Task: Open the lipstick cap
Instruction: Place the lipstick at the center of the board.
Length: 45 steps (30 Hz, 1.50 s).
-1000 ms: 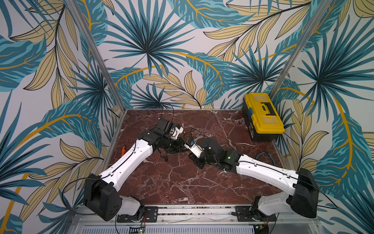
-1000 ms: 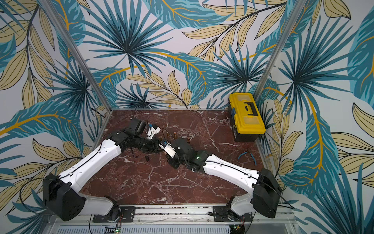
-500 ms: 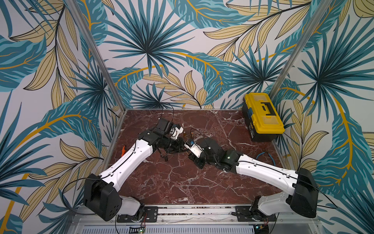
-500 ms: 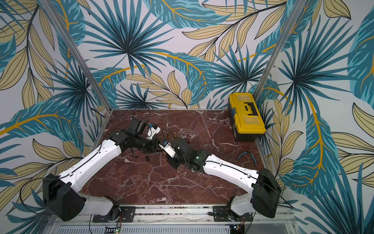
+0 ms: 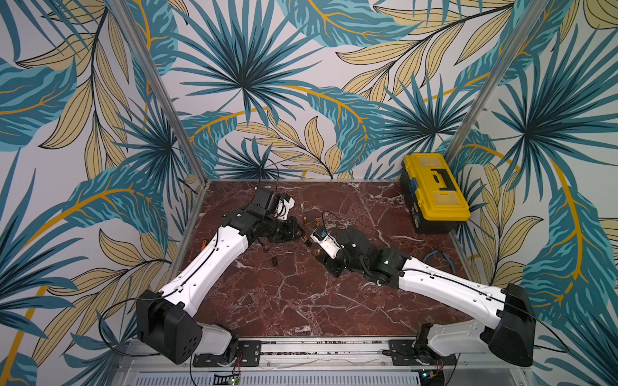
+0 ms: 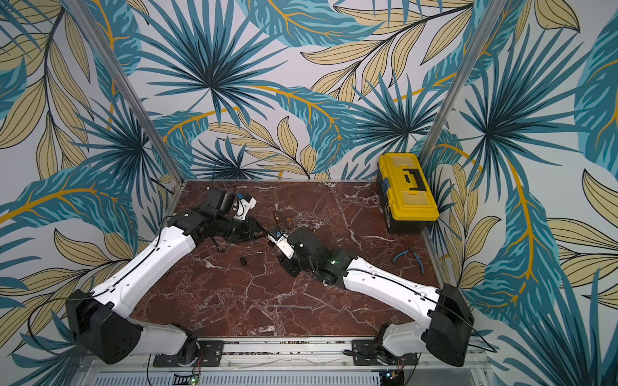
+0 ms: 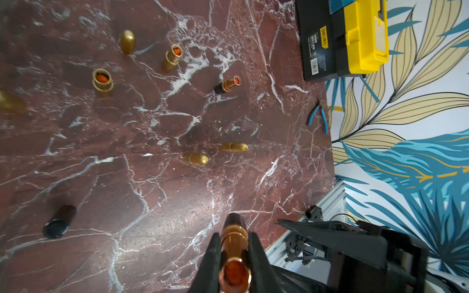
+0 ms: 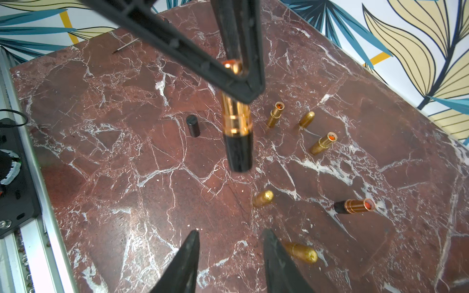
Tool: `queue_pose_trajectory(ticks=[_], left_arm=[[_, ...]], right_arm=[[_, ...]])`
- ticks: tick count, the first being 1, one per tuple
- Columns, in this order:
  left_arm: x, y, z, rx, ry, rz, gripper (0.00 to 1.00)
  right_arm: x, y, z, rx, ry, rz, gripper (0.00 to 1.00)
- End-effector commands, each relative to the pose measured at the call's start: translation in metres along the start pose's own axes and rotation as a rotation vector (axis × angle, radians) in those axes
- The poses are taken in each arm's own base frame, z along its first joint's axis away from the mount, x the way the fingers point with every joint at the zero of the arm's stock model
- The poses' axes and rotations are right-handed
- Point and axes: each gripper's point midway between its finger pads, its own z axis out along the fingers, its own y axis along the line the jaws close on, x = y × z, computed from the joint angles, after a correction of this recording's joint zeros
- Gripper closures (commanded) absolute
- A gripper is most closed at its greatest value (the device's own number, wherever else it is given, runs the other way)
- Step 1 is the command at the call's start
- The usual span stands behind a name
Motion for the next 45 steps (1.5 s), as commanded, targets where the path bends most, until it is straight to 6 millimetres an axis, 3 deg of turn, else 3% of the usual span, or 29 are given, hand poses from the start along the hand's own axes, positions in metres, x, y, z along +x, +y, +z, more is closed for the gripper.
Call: queue_pose_trajectory(ticks=[1,8,14,20,27,41,45], left_arm=[[-0.013,0.023,0.009,-0.137,-0.041,0.064,0.85],[0.004,0.060,0.068,-0.360,0.067,0.167,0.86],[0.013,0.083,0.102,-0.469,0.121,0.220,0.86],[0.012,0.101,0.112,-0.521,0.088,0.227,0.85],[0.022,0.115,0.119,-0.539,0.091,0.218,0.85],[0.037,0.121,0.113,-0.543,0.083,0.212,0.80],[0.040,0.121,0.114,-0.544,0.087,0.206,0.73]], right_arm=[[0.005,-0.011,-0.018,0.058,-0.003,0.034,0.55],[-0.014,-0.035,-0.063,0.165,-0.058,0.086,0.52],[-0.017,-0.044,-0.083,0.202,-0.086,0.116,0.52],[-0.012,-0.047,-0.089,0.222,-0.078,0.117,0.51],[-0.009,-0.047,-0.082,0.222,-0.058,0.103,0.51],[-0.008,-0.044,-0.068,0.219,-0.032,0.082,0.51],[-0.006,-0.044,-0.066,0.217,-0.027,0.082,0.50]])
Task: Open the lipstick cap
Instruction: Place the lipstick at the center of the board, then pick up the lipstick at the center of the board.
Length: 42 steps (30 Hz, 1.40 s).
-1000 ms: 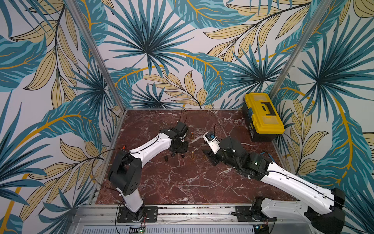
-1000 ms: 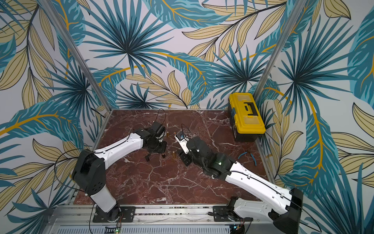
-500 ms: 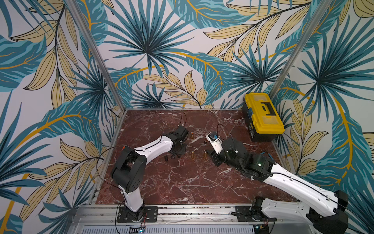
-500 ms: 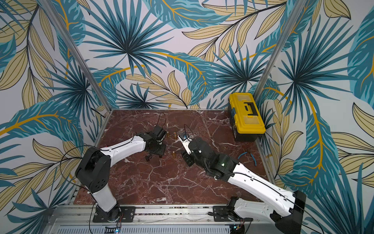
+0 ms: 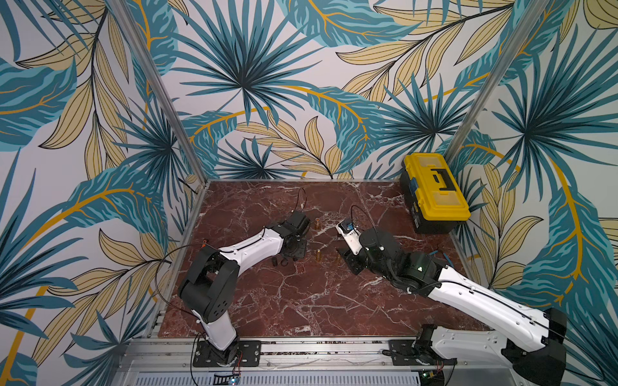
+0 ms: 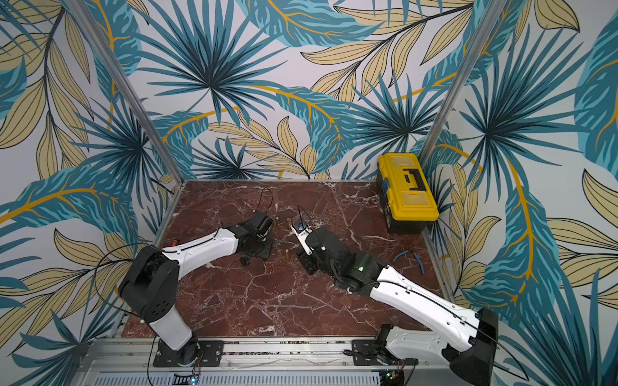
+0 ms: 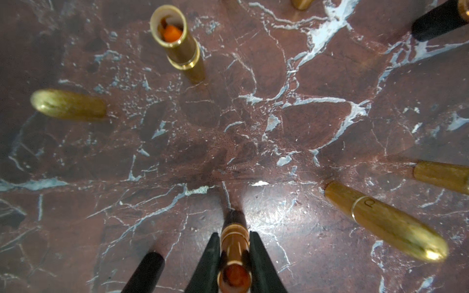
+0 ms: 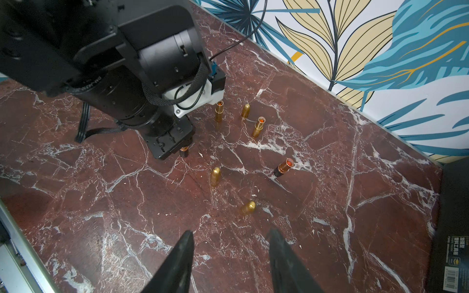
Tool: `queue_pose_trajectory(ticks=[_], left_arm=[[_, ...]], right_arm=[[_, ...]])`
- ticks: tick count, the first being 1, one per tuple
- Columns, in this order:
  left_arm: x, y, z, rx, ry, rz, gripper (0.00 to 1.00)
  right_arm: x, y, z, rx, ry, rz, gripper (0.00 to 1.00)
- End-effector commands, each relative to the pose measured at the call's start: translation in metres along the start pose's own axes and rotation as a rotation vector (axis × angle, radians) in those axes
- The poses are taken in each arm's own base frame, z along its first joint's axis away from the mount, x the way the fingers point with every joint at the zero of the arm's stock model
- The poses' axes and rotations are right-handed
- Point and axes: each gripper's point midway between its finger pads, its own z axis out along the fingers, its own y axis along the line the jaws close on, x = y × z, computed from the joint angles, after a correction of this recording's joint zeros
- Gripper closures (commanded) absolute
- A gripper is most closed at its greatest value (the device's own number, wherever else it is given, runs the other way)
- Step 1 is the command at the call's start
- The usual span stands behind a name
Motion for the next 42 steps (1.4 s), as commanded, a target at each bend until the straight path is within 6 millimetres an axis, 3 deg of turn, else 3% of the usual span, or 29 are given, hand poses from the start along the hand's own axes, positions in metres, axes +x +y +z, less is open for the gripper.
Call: queue_pose_trajectory(ticks=[1,6,10,12,17,22,28,32,36,42], left_arm=[[0.004,0.000,-0.003,-0.003,-0.004,-0.005,0.70],[0.003,0.000,-0.006,0.000,-0.011,-0.006,0.67],[-0.004,-0.002,-0.016,0.012,-0.040,-0.014,0.53],[-0.012,-0.007,-0.027,0.043,-0.067,-0.021,0.51],[-0.034,-0.029,-0.061,0.147,-0.139,-0.033,0.49],[-0.054,-0.063,-0.077,0.213,-0.167,0.028,0.45],[-0.062,-0.096,-0.053,0.234,-0.089,0.081,0.43],[-0.060,-0.106,-0.035,0.205,-0.046,0.107,0.43],[-0.057,-0.103,-0.020,0.152,-0.014,0.122,0.45],[-0.053,-0.099,-0.015,0.120,-0.002,0.129,0.46]], right_arm=[[-0.001,-0.001,0.002,0.009,0.003,-0.009,0.50],[0.001,0.000,0.003,0.009,0.008,-0.010,0.50],[0.001,-0.001,0.003,0.011,0.010,-0.008,0.50],[0.000,-0.002,0.001,0.015,0.005,-0.002,0.50],[0.000,-0.008,-0.008,0.034,-0.017,0.011,0.51],[0.004,-0.022,-0.017,0.095,-0.020,0.014,0.51],[0.004,-0.028,-0.029,0.104,-0.044,0.052,0.53],[0.010,-0.031,-0.033,0.117,-0.041,0.063,0.54],[0.015,-0.033,-0.036,0.123,-0.041,0.066,0.55],[0.018,-0.033,-0.034,0.122,-0.040,0.065,0.56]])
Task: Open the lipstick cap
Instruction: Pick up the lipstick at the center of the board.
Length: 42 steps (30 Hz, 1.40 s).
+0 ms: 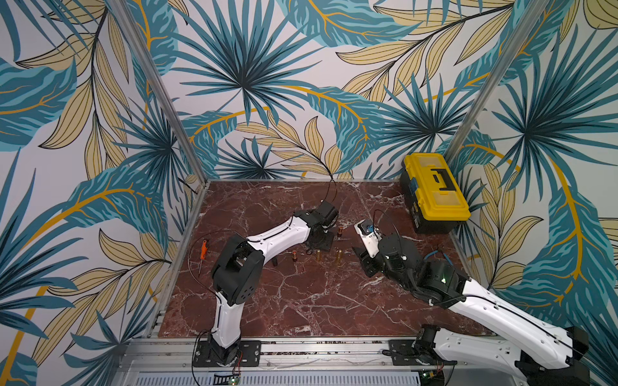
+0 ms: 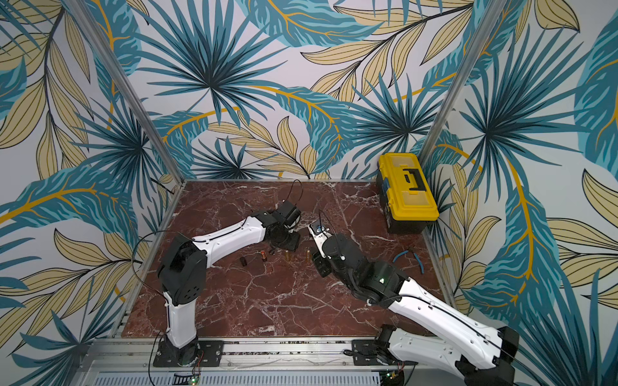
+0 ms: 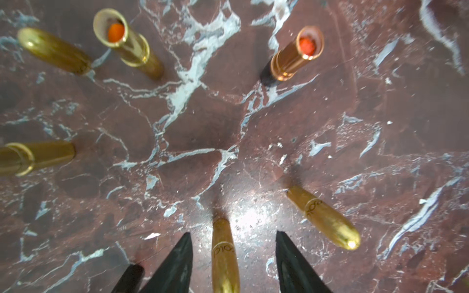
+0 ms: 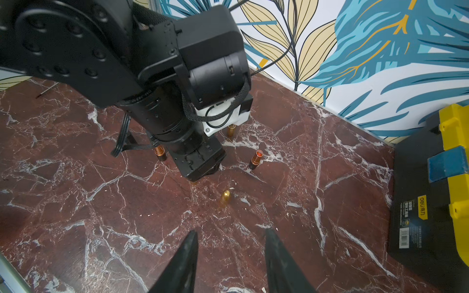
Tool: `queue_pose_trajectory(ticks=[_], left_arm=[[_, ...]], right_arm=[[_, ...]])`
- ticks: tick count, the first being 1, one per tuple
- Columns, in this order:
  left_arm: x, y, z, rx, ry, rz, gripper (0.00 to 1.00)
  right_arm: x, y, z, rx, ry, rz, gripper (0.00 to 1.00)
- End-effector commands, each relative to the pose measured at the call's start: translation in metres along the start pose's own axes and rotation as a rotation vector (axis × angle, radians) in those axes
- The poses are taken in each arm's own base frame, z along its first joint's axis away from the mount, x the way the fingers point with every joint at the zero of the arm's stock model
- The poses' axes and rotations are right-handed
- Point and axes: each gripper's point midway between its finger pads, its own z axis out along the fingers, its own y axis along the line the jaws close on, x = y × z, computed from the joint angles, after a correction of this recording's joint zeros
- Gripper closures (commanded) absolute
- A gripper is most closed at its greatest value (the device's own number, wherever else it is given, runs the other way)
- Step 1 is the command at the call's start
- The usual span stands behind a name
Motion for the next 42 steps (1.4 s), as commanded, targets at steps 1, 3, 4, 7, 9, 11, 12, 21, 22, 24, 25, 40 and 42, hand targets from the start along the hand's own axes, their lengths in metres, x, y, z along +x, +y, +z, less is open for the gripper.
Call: queue_pose_trajectory(ticks=[1,3,4,7,9,11,12,21,22,24,25,40,42], left_arm=[[-0.010,-0.001,-0.012,-0.015,-0.029,0.017,0.47],[-0.006,0.000,-0.009,-0.017,-0.011,0.017,0.49],[-0.004,0.000,-0.009,-0.017,-0.003,0.014,0.49],[0.003,-0.001,-0.006,-0.006,0.019,0.011,0.54],[0.006,-0.002,-0.006,-0.004,0.025,0.010,0.57],[0.007,-0.002,-0.006,-0.004,0.028,0.011,0.58],[0.008,-0.002,-0.006,-0.004,0.029,0.012,0.59],[0.018,0.001,-0.003,-0.012,0.072,0.014,0.52],[0.018,0.001,-0.003,-0.012,0.074,0.015,0.51],[0.020,0.000,-0.002,-0.008,0.080,0.014,0.51],[0.020,0.000,-0.002,-0.006,0.082,0.013,0.51],[0.036,0.000,0.006,-0.002,0.145,0.010,0.56],[0.039,0.002,0.007,-0.007,0.153,0.010,0.53]], right_arm=[[0.009,-0.002,0.003,0.015,0.019,0.005,0.57],[0.010,-0.001,0.005,0.011,0.023,0.004,0.57],[0.010,0.000,0.005,0.010,0.024,0.003,0.58],[0.011,0.000,0.007,0.009,0.024,0.005,0.58],[0.011,0.001,0.007,0.007,0.023,0.006,0.59],[0.012,0.002,0.008,0.002,0.026,0.004,0.59],[0.011,0.004,0.009,-0.002,0.026,0.003,0.59],[0.010,0.006,0.012,-0.007,0.029,-0.005,0.59],[0.010,0.006,0.013,-0.008,0.029,-0.007,0.59],[0.010,0.006,0.013,-0.005,0.030,-0.006,0.58],[0.010,0.006,0.014,-0.004,0.029,-0.006,0.57],[0.007,0.007,0.015,-0.009,0.021,-0.014,0.56],[0.007,0.008,0.015,-0.011,0.021,-0.013,0.56]])
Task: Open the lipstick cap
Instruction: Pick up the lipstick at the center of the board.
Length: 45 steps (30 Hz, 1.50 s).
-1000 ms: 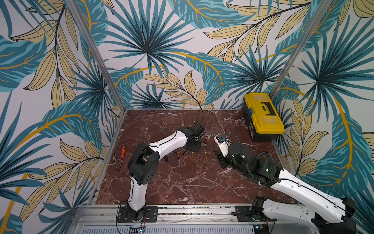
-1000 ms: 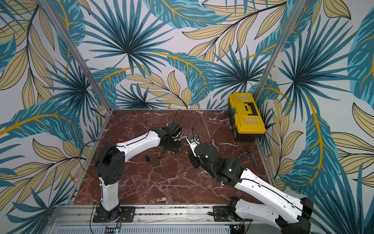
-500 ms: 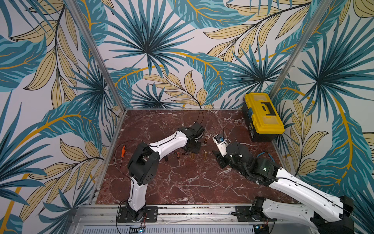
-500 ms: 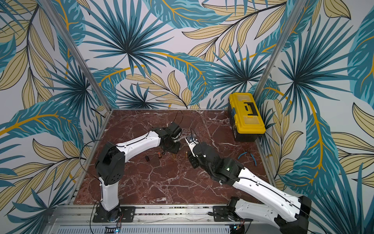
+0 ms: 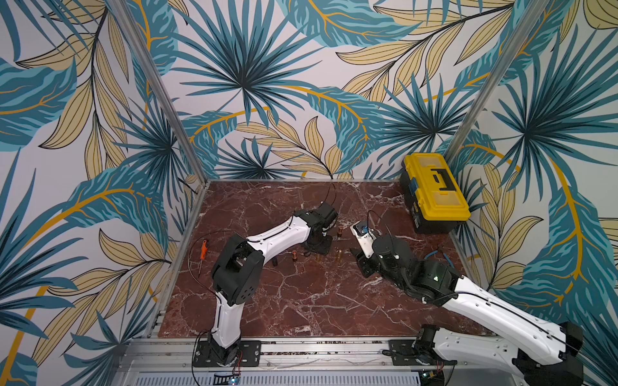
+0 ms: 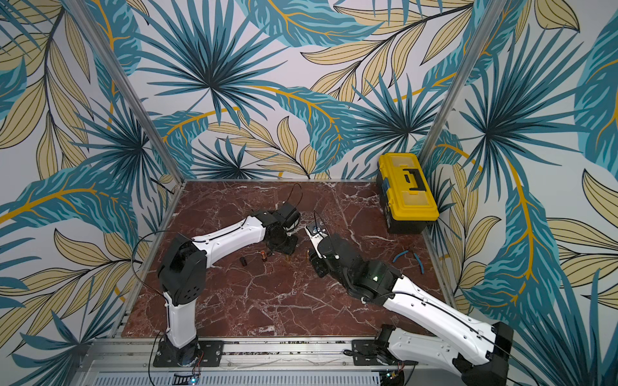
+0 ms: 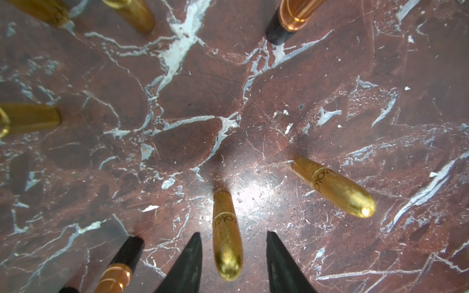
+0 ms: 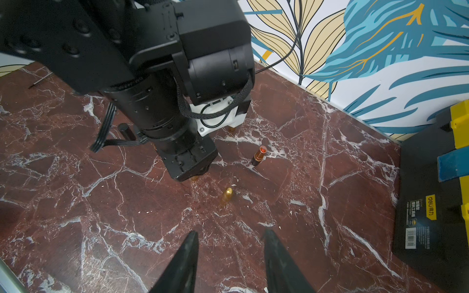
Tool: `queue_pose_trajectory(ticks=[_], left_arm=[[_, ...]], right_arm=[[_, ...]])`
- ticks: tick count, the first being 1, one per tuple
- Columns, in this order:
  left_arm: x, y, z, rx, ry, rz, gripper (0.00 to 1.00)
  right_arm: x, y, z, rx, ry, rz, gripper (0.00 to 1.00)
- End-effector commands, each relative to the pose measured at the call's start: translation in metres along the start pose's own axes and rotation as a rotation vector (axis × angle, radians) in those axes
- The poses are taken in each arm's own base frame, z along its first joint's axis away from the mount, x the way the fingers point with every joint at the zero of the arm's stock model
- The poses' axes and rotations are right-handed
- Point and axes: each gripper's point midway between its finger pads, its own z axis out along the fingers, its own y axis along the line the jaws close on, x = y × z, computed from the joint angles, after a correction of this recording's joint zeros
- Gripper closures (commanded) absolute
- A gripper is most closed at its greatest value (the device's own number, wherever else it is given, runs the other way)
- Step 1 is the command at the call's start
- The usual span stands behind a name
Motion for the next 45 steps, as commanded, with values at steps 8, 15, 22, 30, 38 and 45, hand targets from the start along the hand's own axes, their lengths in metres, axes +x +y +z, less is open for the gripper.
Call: queue_pose_trajectory(ticks=[8,15,22,30,38,45], left_arm=[[0.023,0.004,0.018,-0.015,0.093,0.006,0.57],[0.022,0.004,0.017,-0.015,0.096,0.001,0.66],[0.017,0.004,0.013,-0.022,0.077,0.005,0.65],[0.011,0.001,0.009,-0.014,0.060,0.014,0.67],[0.012,-0.002,0.011,-0.011,0.065,0.027,0.78],[0.012,-0.002,0.010,-0.014,0.064,0.030,0.82]], right_arm=[[0.001,0.003,0.004,-0.008,-0.005,-0.001,0.56],[0.003,0.003,0.004,-0.008,-0.002,-0.002,0.56],[0.004,0.003,0.006,-0.009,0.004,-0.003,0.56],[0.005,0.004,0.007,-0.012,0.007,-0.005,0.56],[0.006,0.005,0.008,-0.014,0.011,-0.008,0.56],[0.009,0.005,0.009,-0.014,0.019,-0.012,0.56]])
